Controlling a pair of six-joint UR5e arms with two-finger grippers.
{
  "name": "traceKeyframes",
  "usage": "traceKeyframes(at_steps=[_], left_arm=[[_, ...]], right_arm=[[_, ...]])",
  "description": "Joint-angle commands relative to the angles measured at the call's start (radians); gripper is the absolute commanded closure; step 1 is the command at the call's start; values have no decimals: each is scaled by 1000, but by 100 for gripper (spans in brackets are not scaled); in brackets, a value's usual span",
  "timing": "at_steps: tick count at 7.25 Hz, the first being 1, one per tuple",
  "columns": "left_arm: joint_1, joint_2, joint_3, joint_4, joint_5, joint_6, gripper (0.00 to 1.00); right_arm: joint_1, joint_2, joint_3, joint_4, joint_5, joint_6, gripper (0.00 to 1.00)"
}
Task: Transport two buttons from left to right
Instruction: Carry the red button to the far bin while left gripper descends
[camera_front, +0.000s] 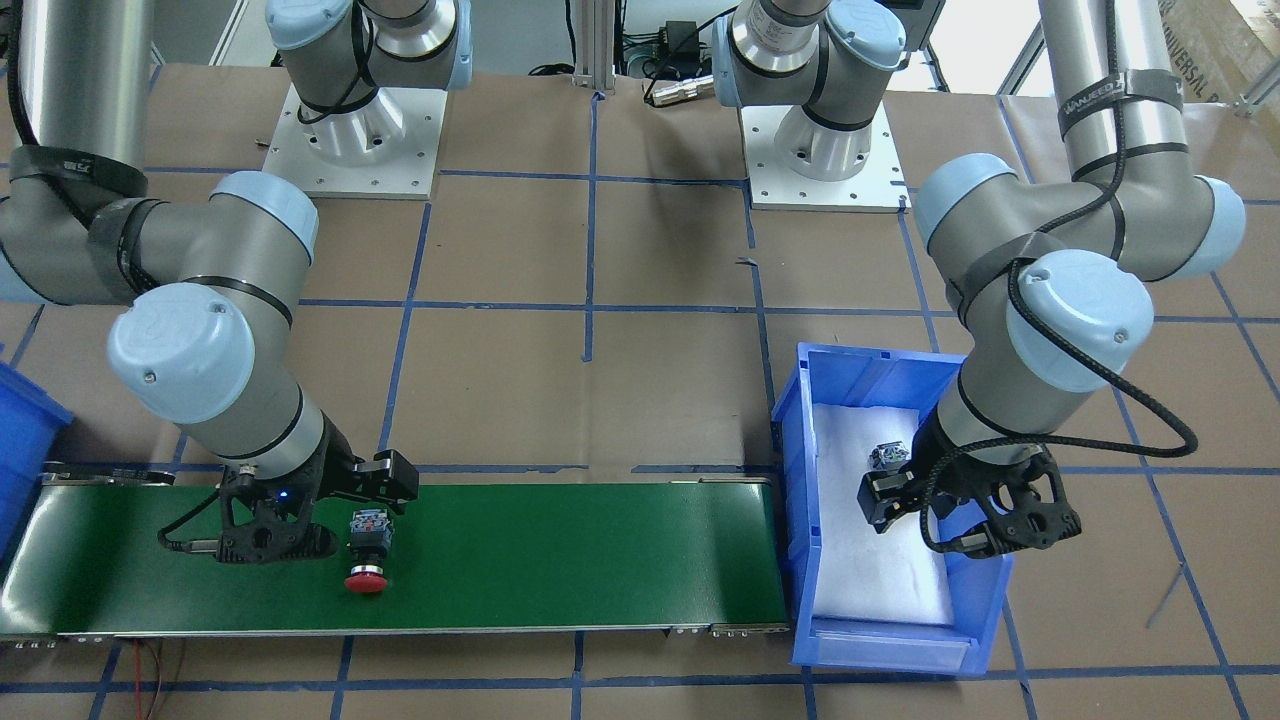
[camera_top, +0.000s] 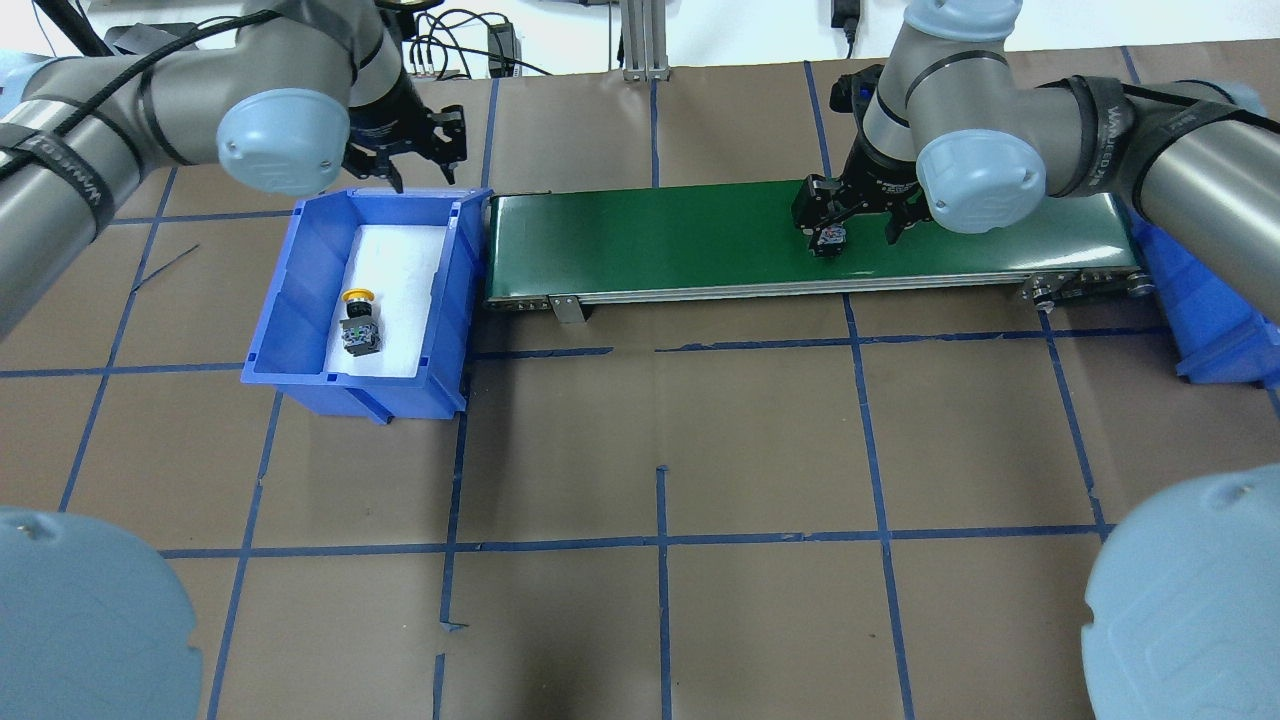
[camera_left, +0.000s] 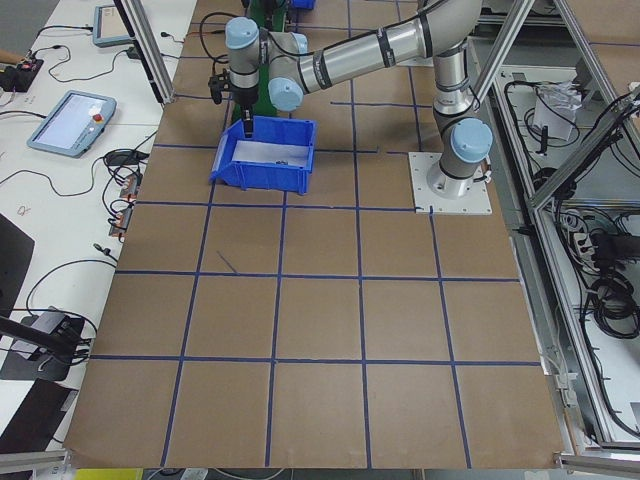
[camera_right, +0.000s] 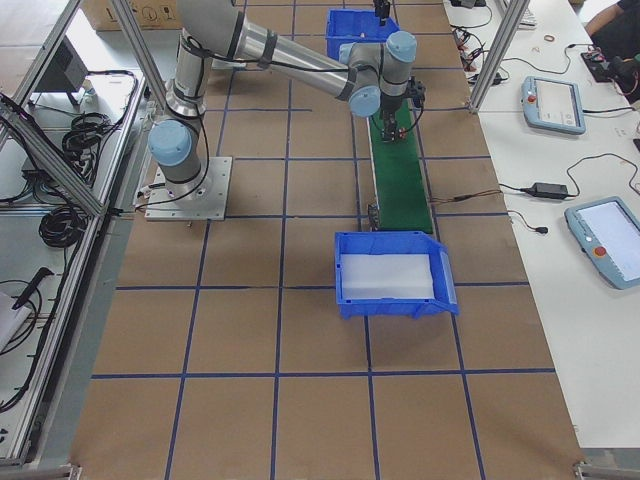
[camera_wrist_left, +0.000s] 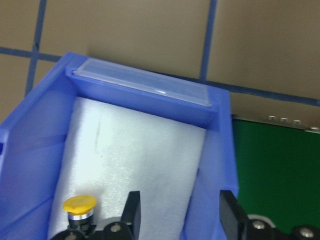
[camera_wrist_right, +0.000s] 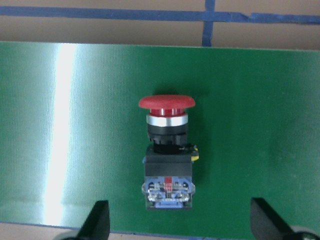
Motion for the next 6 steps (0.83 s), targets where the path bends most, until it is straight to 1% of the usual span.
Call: traceKeyframes(at_steps=[1,2,3,4,5,6], left_arm=[[53,1,-77,5,-3,32,32],[53,1,-123,22,-23,-15,32],[47,-2,-135,28,-52,-136,31],[44,-4,-140,23,-84,-172,31],[49,-2,-157,23,-58,-105,31],[49,1,-180,25,-8,-64,29]], right_arm=[[-2,28,-25,-4,-1,-1,0],[-9,38,-25,-6,-1,-5,0],[-23,48,-23,-9,1,-33,0],[-29,51,-22,-13,1,-45,16],[-29,51,-14,-12,7,-30,51],[-29,50,-14,-9,13,-21,67]])
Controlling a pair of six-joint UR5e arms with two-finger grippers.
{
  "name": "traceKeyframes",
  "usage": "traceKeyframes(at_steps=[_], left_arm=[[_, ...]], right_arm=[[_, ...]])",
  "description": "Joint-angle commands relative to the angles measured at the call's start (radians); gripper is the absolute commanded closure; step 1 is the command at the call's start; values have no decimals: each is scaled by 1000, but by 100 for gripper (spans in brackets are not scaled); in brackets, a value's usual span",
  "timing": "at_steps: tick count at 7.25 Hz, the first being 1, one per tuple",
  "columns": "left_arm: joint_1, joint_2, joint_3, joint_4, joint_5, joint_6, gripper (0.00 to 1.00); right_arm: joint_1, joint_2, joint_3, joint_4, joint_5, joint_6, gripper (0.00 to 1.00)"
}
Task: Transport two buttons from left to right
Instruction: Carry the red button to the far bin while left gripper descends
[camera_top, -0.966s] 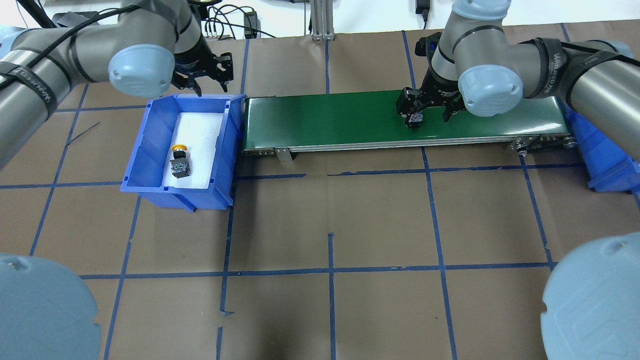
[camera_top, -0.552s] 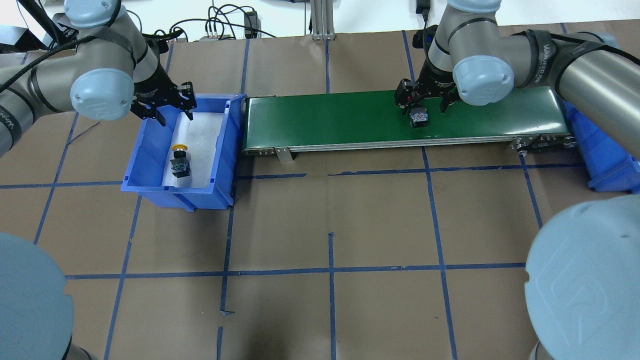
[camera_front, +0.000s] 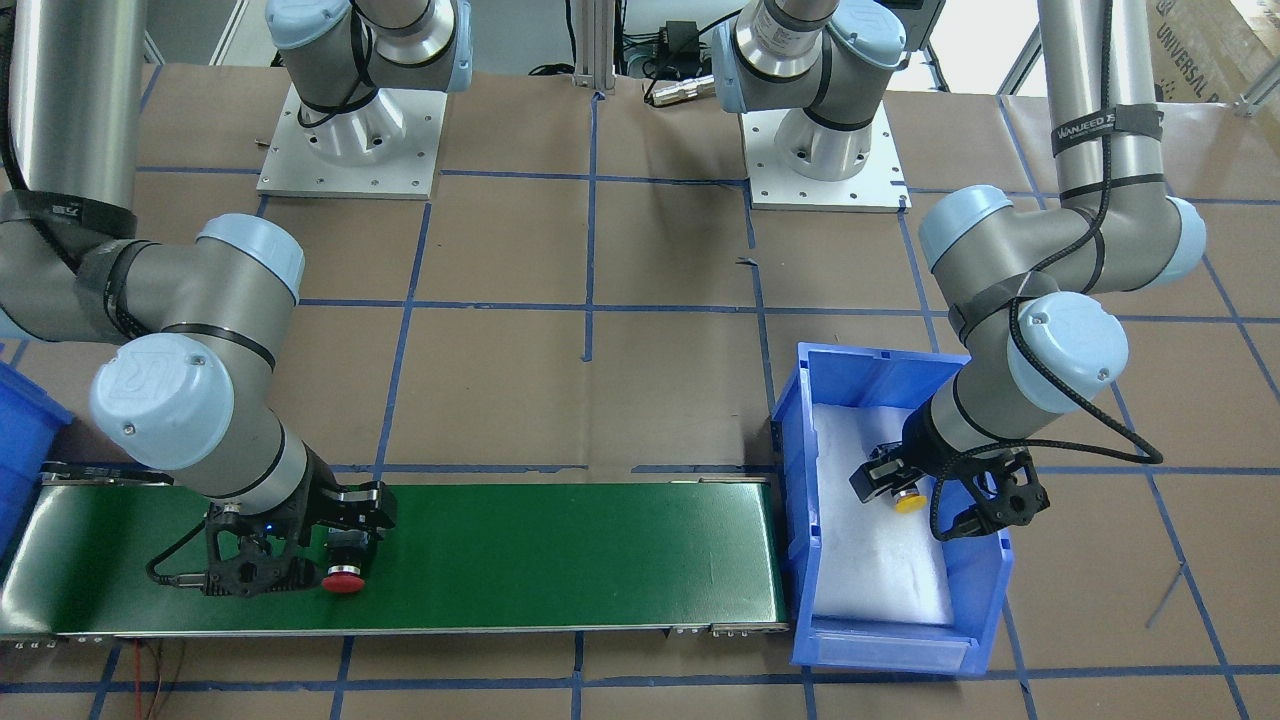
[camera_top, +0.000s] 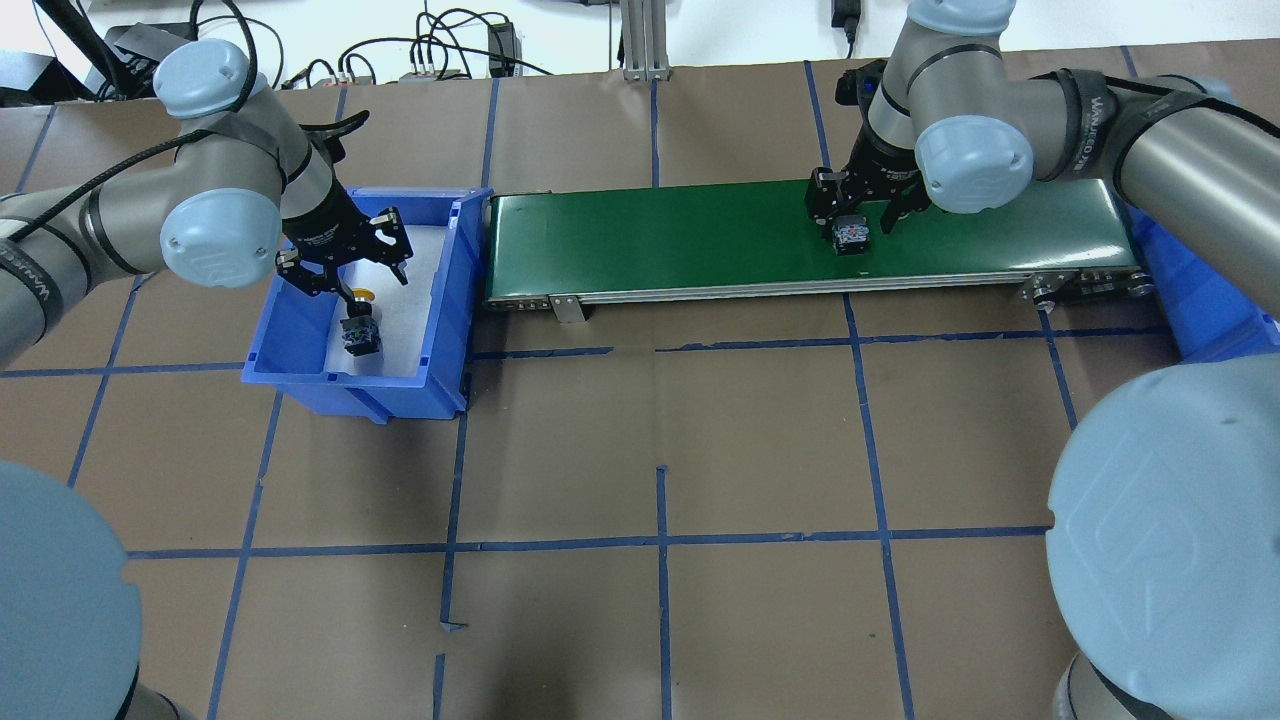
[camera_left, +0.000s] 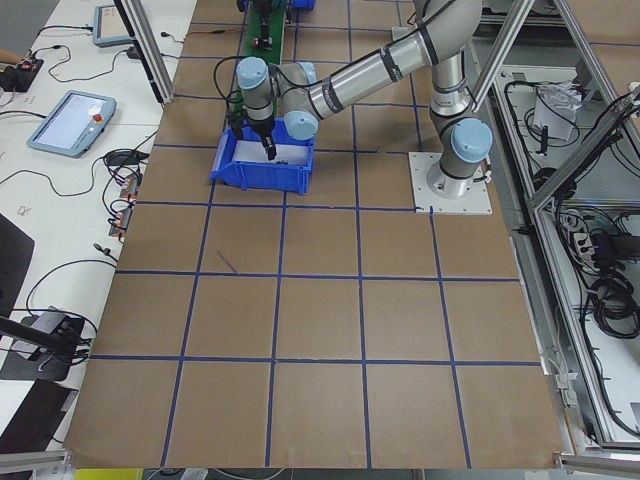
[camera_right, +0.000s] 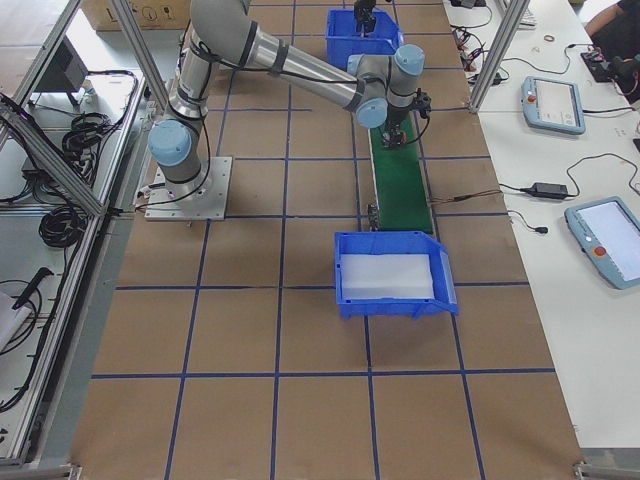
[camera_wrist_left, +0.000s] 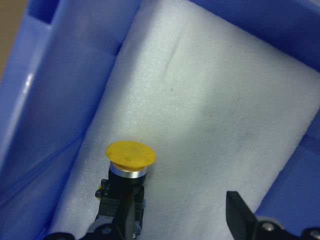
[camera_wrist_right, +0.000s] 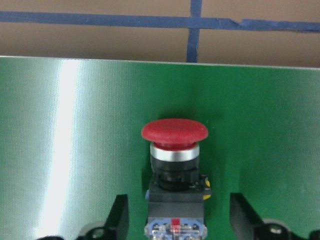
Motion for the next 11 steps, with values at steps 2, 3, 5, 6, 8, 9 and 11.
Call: traceKeyframes(at_steps=[2,3,5,6,8,9,11], left_arm=[[1,-7,-44,3,44,42,27],[1,-10,-53,3,43,42,27],[2,-31,-55,27,48,56,31],[1,-43,-43,27,48,66,42],[1,-27,-12,26,46,112,35],[1,-19,24,16,41,105,26],[1,-10,22,10,40,119,21]], right_arm=[[-26,-43,-20,54,-30,-47,86],[-108,-108,-61,179,-30,-150,87],[-298,-159,-115,289,-41,-490,86],[-405,-160,-122,287,-70,-659,86],[-536,-137,-181,272,-110,-885,86],[-572,-90,-227,269,-133,-933,86],[-630,85,-287,150,-147,-1026,86]])
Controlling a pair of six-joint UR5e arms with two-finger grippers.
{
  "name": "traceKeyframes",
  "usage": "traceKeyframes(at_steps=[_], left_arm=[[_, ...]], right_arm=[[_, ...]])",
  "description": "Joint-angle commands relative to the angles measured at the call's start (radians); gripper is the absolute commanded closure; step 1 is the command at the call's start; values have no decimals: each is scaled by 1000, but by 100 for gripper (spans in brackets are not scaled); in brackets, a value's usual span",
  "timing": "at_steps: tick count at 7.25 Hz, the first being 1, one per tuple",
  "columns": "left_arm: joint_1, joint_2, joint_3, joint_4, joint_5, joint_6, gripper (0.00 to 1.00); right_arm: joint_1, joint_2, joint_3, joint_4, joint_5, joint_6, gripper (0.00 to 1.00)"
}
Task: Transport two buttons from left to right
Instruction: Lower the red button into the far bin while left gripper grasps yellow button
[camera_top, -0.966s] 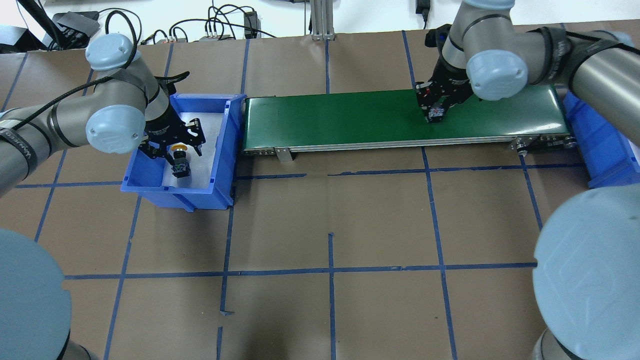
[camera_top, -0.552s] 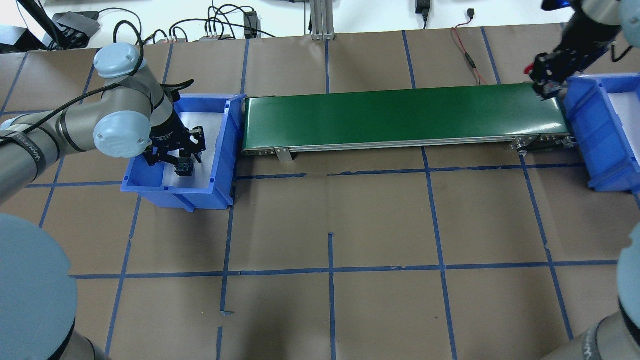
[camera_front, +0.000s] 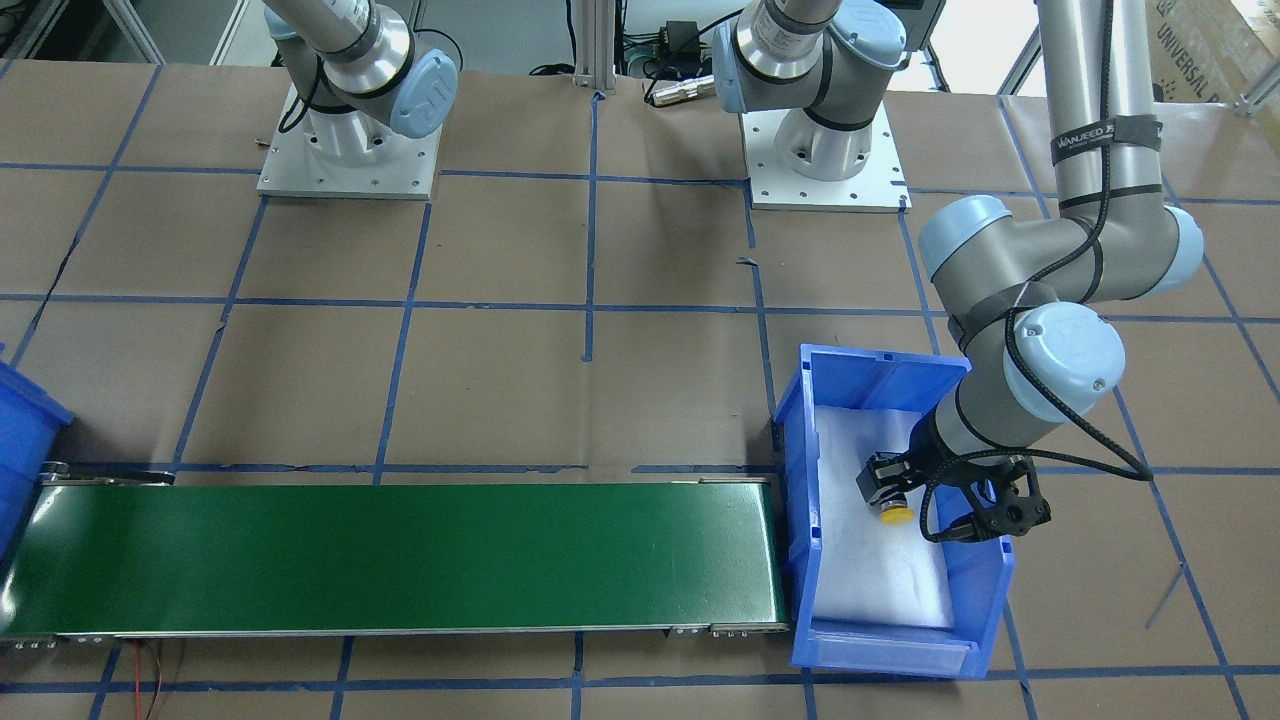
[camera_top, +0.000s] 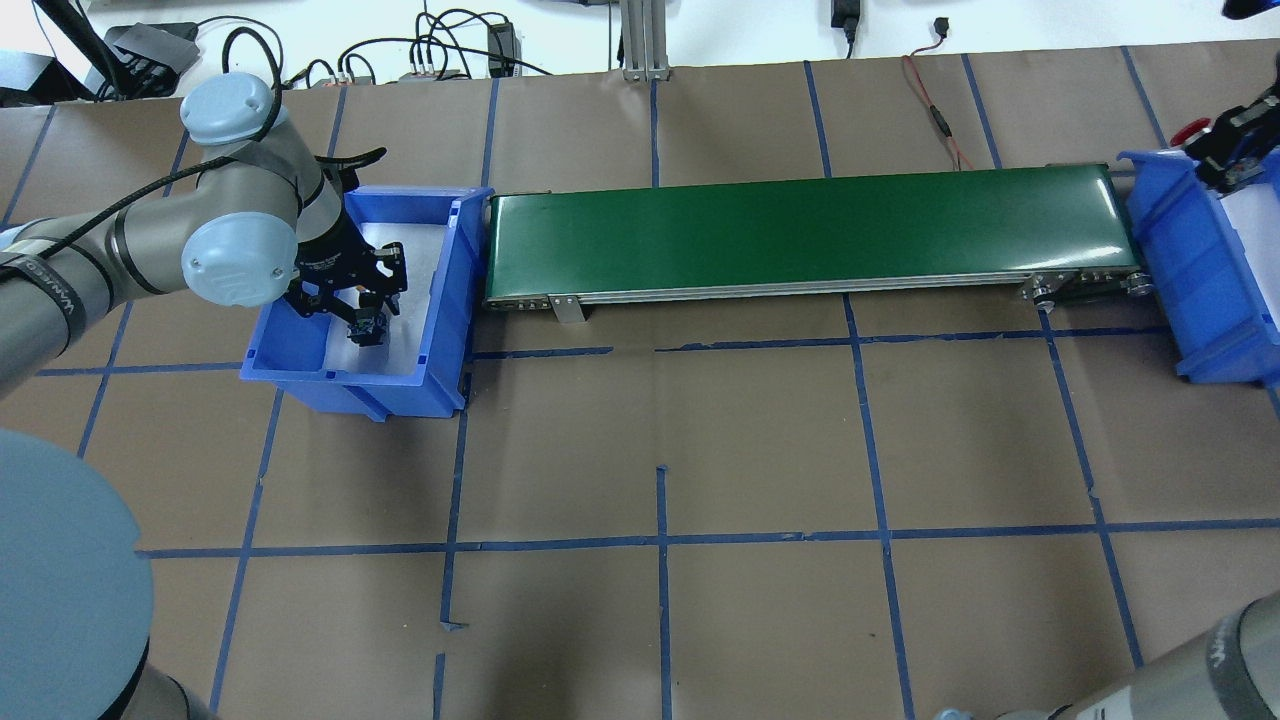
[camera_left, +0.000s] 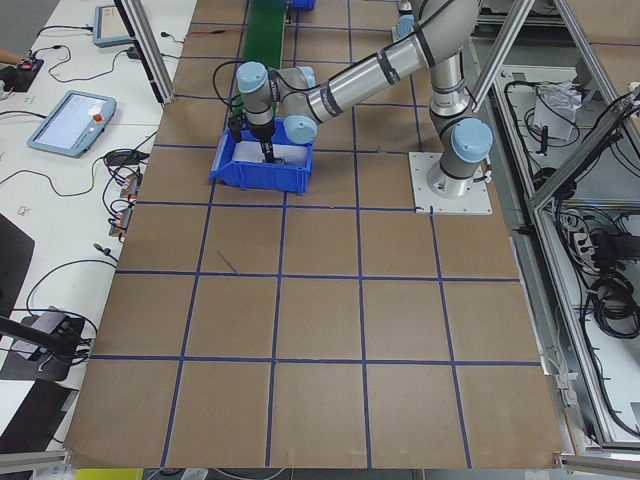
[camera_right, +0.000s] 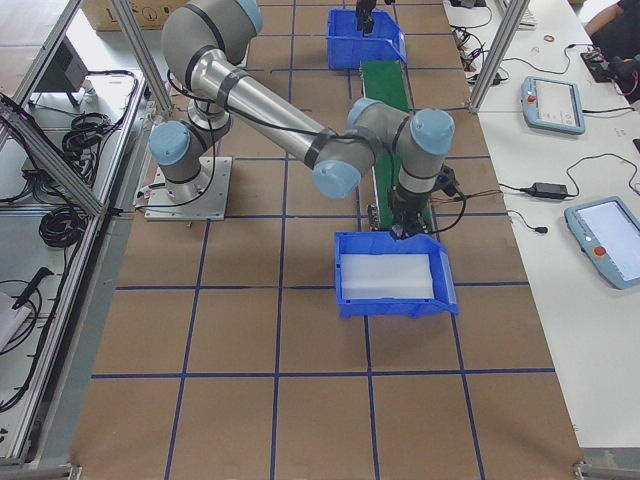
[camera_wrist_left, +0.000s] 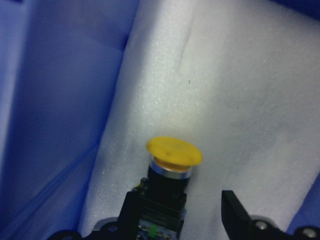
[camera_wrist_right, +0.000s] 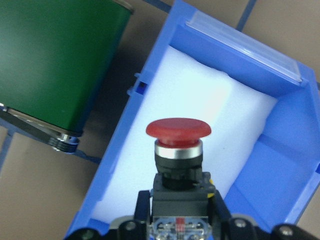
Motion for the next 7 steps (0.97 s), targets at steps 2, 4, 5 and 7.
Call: traceKeyframes(at_steps=[2,4,5,7], left_arm=[[1,-6,-37,-3,2,72,20],[1,-19,-45,-1,5,142,20],[3,-26,-45,6,6,148,21],[3,-42,-46,11,6,154,31]], right_arm=[[-32,104,7,-67,-98,128,85],[-33,104,106,-87,-99,267,85],[-33,93,138,-96,-101,295,85],[-33,67,143,-98,-104,294,85]])
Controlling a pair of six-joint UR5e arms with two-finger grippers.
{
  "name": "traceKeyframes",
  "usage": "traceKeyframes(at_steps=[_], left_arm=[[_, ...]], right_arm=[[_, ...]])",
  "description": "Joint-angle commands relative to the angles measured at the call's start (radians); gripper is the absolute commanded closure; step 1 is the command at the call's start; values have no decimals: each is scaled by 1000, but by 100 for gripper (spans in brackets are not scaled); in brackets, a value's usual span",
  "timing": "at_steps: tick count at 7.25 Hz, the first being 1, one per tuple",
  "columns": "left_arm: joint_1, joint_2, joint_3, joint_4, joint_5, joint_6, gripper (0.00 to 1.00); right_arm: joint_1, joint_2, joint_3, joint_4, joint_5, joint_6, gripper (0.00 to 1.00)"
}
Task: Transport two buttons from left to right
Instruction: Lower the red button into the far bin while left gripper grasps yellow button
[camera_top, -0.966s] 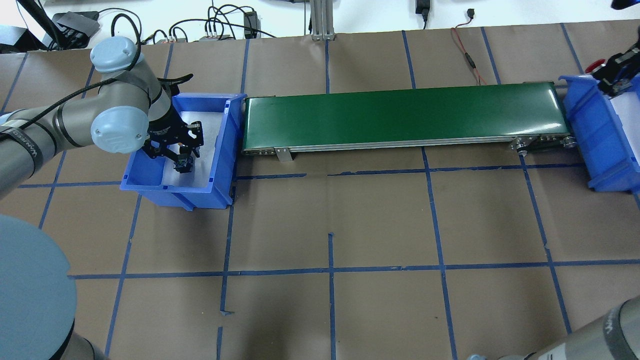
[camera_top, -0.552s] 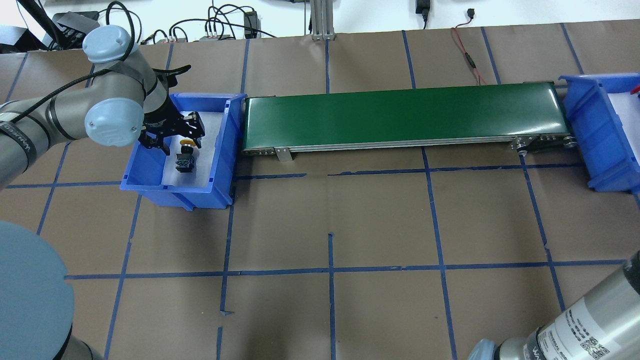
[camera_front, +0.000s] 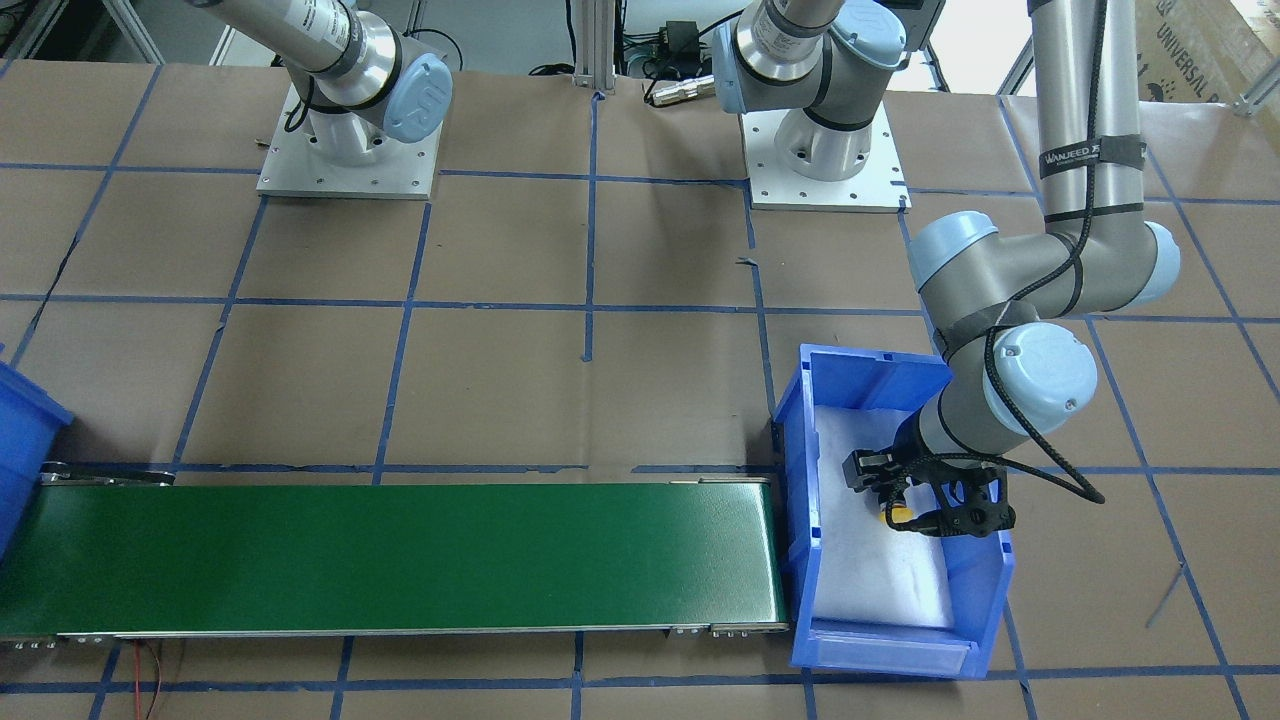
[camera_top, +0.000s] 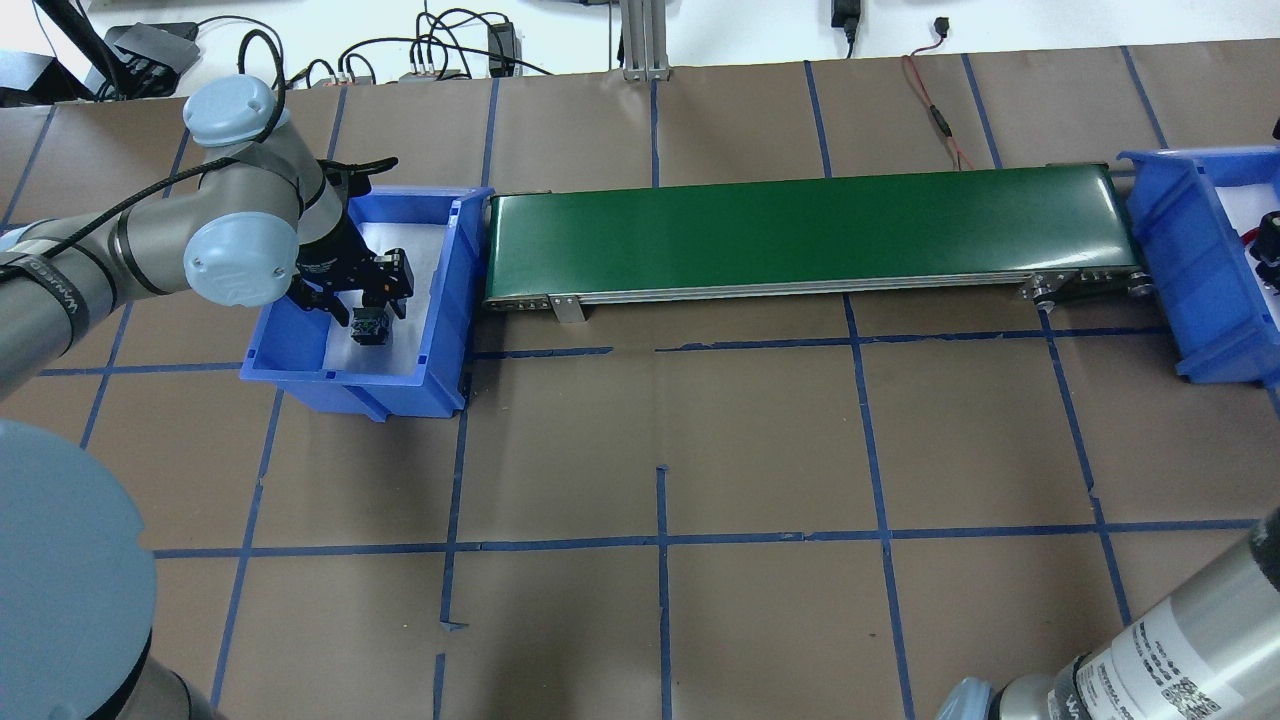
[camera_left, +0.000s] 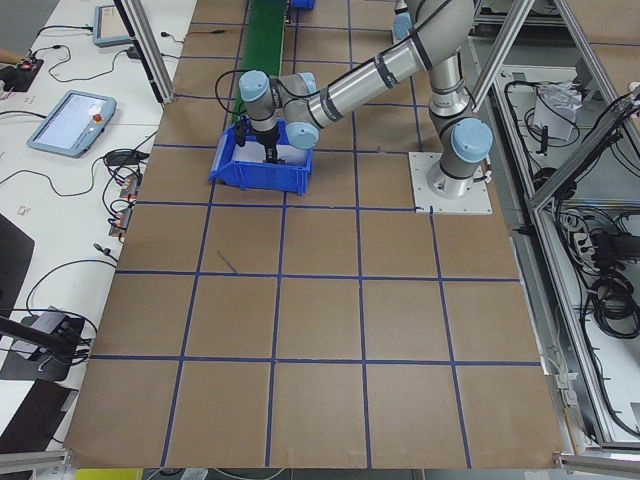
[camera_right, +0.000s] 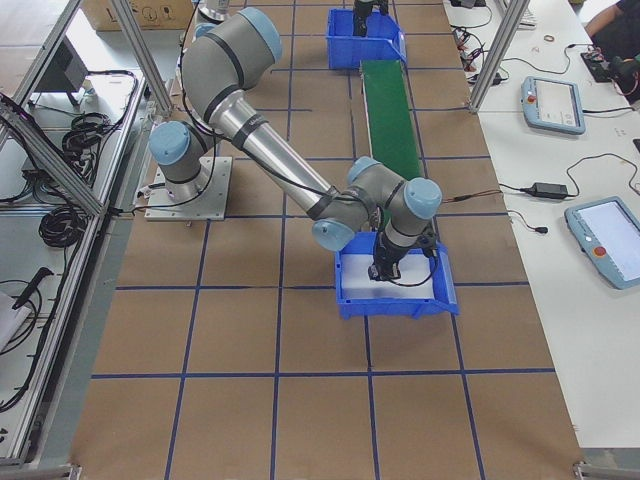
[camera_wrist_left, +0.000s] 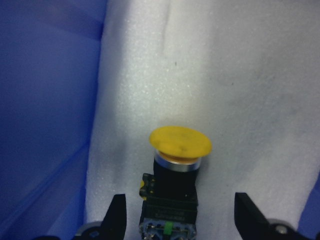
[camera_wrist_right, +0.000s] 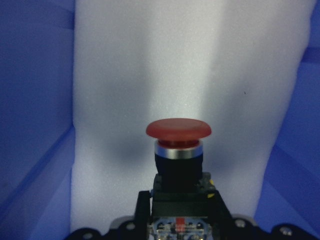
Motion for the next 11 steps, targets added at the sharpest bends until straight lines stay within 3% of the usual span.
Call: traceKeyframes(at_steps=[1,2,3,6,7,8,9,11], left_arm=[[0,-11,-3,2,2,6,41],[0,-11,-6,2,0,6,73],[0,-1,-6,-3,-1,8,78],[-1,59,15,-15,-9,-5,78],[-16,76,22,-24,-24,-17,77],[-38,85,56,-62,-44,-61,77],[-68,98,105,-99,-67,-110,77],[-157,107,230,-185,-117,-284,76]], right_arm=[[0,-8,10,-2,-1,1,85],[0,-7,11,-2,-1,1,82],[-8,-5,16,-4,2,3,77],[-11,5,16,-22,0,3,76],[-15,5,19,-24,3,4,58],[-18,4,46,-35,14,9,25],[-20,4,68,-85,11,6,1],[-22,-10,85,-90,11,6,0]])
